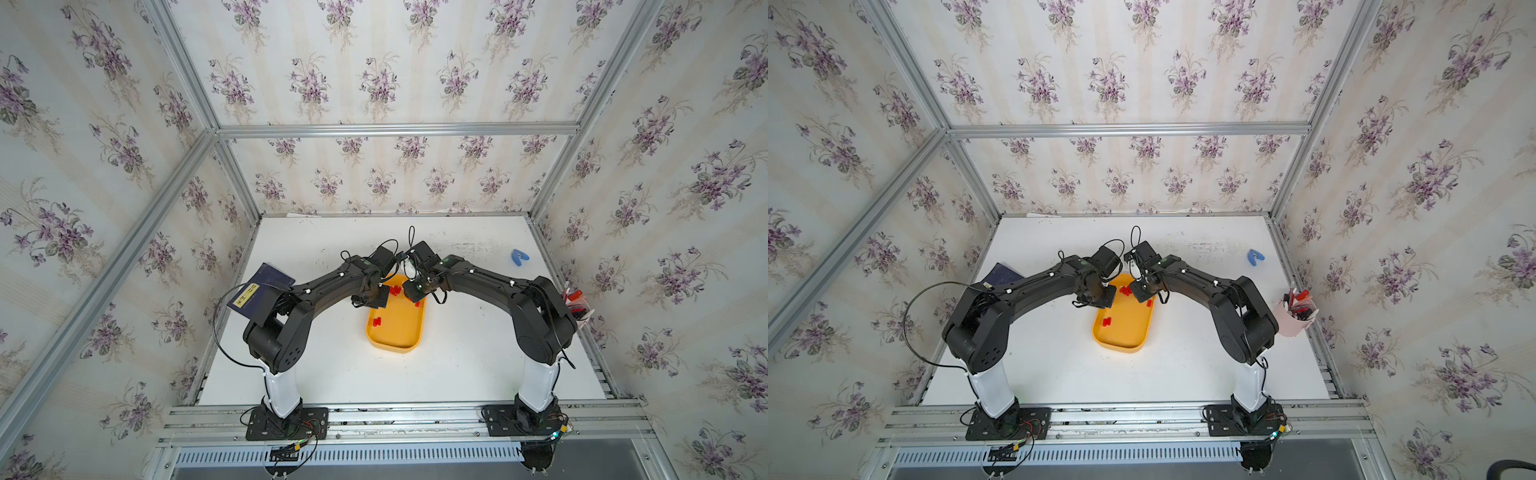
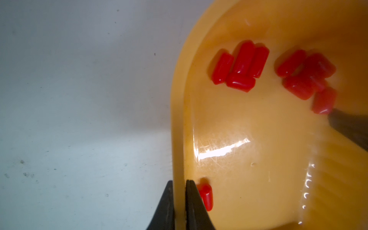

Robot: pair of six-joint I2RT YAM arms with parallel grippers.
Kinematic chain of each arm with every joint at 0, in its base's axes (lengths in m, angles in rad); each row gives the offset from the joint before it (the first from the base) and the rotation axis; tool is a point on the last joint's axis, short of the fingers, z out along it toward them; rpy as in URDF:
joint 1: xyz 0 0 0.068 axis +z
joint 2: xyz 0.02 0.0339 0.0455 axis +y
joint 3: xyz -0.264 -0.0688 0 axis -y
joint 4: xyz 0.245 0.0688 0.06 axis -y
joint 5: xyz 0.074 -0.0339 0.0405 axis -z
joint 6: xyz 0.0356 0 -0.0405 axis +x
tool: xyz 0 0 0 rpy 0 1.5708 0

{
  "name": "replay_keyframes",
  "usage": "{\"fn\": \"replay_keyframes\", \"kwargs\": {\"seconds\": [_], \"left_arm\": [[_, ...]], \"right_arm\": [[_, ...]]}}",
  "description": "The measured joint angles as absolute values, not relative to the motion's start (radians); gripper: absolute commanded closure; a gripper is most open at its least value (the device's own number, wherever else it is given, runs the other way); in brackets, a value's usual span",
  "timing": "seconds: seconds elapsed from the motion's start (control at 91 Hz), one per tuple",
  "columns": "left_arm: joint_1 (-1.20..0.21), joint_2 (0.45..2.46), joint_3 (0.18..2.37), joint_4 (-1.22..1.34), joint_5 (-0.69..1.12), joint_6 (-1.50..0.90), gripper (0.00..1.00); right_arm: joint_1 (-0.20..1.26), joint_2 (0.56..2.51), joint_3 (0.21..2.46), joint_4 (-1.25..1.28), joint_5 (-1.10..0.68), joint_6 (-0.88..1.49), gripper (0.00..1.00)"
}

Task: Take the screw protection sleeves out of the storage box
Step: Adjust the storage box at the center of the board, then pick up the screw protection sleeve from the storage box.

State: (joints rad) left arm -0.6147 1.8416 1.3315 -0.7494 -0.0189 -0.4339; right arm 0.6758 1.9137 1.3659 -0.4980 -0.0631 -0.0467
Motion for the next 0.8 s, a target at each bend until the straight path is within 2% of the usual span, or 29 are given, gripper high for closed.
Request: {"fn": "replay_keyframes", "kwargs": {"seconds": [0.374,0.802], "left_arm": [[-0.615,1.817,1.304,-0.736,-0.018,-0.431,0.82],[-0.614,1.798,1.277,-0.686,0.018,-0.454,0.83]], "right_arm": [[0.676,1.960,1.407,-0.569,-0.070,-0.052,0.60],[0.676,1.991,1.431,-0.633,-0.062,-0.056,0.67]]}}
